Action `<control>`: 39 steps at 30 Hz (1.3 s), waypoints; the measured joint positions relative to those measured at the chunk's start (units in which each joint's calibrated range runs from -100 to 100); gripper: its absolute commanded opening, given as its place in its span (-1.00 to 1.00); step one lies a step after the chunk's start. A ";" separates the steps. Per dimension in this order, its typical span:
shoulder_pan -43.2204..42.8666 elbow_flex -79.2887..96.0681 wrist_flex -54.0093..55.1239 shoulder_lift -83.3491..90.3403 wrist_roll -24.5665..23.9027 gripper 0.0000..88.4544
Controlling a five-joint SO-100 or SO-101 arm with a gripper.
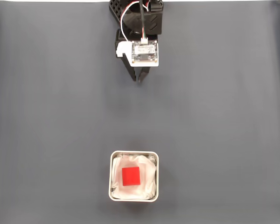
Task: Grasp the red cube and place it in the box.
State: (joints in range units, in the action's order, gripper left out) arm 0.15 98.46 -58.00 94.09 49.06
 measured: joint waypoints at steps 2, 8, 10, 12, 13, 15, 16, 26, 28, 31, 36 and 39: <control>-0.30 0.63 -5.49 1.56 -0.59 -1.00; -0.74 0.90 -14.80 5.12 -1.42 -1.00; -0.74 0.90 -15.75 5.73 -1.42 -1.00; -0.74 0.90 -15.99 5.91 -1.42 -1.00; -0.59 0.90 -16.07 5.91 -1.27 -1.00; 0.37 0.90 -16.07 5.91 -0.83 -1.00; 0.89 0.90 -16.23 5.91 -0.63 -1.00; 1.63 0.90 -16.47 5.91 -0.34 -1.00; 1.63 0.90 -16.47 5.91 -0.34 -1.00; 1.63 0.90 -16.47 5.91 -0.34 -1.00; 1.63 0.90 -16.47 5.91 -0.34 -1.00; 1.63 0.90 -16.47 5.91 -0.34 -1.00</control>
State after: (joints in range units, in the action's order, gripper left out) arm 1.78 99.37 -74.46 100.00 48.72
